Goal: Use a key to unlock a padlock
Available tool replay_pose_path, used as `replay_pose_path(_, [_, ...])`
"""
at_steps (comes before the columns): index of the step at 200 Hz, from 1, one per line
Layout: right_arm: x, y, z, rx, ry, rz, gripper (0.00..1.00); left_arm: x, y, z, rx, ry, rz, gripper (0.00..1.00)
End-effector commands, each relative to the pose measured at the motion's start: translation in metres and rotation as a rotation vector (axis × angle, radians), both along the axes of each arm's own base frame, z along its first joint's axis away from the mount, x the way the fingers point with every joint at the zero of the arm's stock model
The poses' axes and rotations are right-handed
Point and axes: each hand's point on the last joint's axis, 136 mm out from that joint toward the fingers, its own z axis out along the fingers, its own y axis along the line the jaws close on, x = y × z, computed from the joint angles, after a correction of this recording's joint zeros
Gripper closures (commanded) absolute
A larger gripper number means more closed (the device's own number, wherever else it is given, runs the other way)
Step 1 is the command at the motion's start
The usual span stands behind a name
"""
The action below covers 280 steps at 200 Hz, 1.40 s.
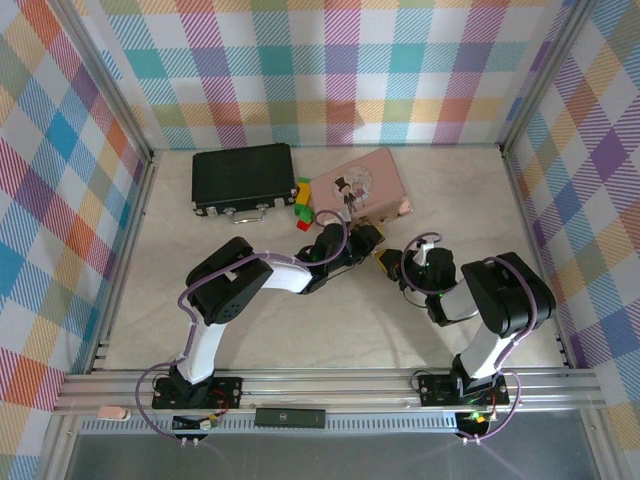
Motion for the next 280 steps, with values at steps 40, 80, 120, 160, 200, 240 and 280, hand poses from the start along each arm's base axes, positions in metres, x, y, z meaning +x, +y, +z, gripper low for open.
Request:
replay_pose_path(40, [-0.008, -0.006, 0.016, -0.066, -0.05, -0.008, 1.0, -0.006, -0.009, -0.006, -0.056, 0.039, -0.041, 1.0])
replay_pose_path(80, [-0.029, -0.023, 0.016, -0.265, -0.03, 0.017, 1.0, 0.014, 0.008, -0.016, 0.048, 0.011, -0.023, 1.0])
replay_pose_path(120, [-0.042, -0.039, 0.038, -0.412, -0.098, 0.114, 1.0, 0.013, 0.007, -0.028, 0.162, 0.011, -0.095, 1.0])
replay_pose_path(160, [-0.046, -0.049, 0.061, -0.489, -0.151, 0.199, 1.0, 0.005, 0.01, -0.049, 0.294, 0.042, -0.15, 1.0])
replay_pose_path(200, [-0.044, -0.049, 0.073, -0.483, -0.168, 0.232, 1.0, 0.0, 0.015, -0.073, 0.38, 0.088, -0.153, 1.0])
replay_pose_path(240, [-0.045, -0.041, 0.083, -0.438, -0.192, 0.272, 1.0, 0.0, 0.014, -0.085, 0.407, 0.122, -0.142, 0.91])
replay_pose_path(280, [-0.049, -0.034, 0.1, -0.391, -0.223, 0.296, 1.0, -0.002, 0.012, -0.07, 0.351, 0.114, -0.142, 0.59])
